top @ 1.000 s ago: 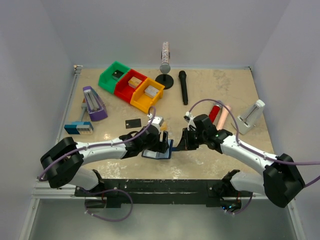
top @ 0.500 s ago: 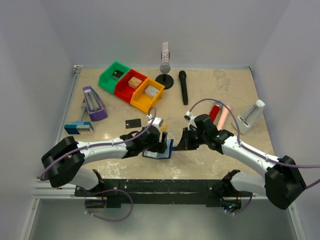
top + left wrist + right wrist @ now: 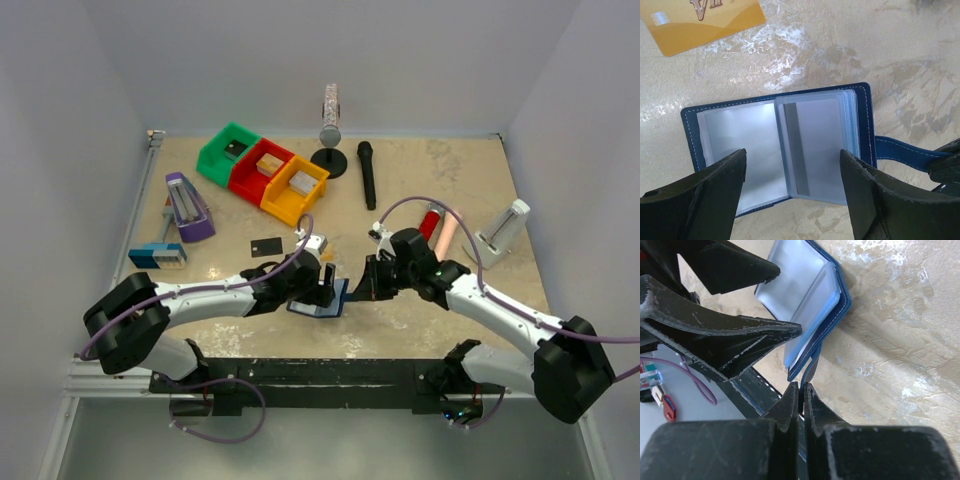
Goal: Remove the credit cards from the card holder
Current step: Remove the credit card from the card holder.
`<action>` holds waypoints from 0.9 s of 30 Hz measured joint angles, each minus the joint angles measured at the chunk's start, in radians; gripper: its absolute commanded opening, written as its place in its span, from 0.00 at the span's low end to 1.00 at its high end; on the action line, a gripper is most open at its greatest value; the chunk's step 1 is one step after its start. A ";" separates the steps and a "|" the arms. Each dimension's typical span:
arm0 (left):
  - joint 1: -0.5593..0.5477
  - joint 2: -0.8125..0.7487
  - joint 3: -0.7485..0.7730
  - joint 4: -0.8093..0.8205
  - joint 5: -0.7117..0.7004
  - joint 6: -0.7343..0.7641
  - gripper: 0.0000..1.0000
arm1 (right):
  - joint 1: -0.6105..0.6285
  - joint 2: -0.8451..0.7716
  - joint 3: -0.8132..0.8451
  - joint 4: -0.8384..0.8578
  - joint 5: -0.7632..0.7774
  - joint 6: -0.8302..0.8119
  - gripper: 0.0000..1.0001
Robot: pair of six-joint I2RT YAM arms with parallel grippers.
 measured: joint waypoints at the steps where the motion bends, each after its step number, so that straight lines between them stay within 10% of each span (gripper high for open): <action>1: 0.000 0.000 0.002 0.002 0.003 0.000 0.80 | 0.000 -0.005 0.000 0.000 -0.003 0.000 0.00; 27: 0.000 -0.023 0.003 0.006 0.045 -0.012 0.80 | 0.000 -0.042 0.000 -0.006 -0.016 0.000 0.00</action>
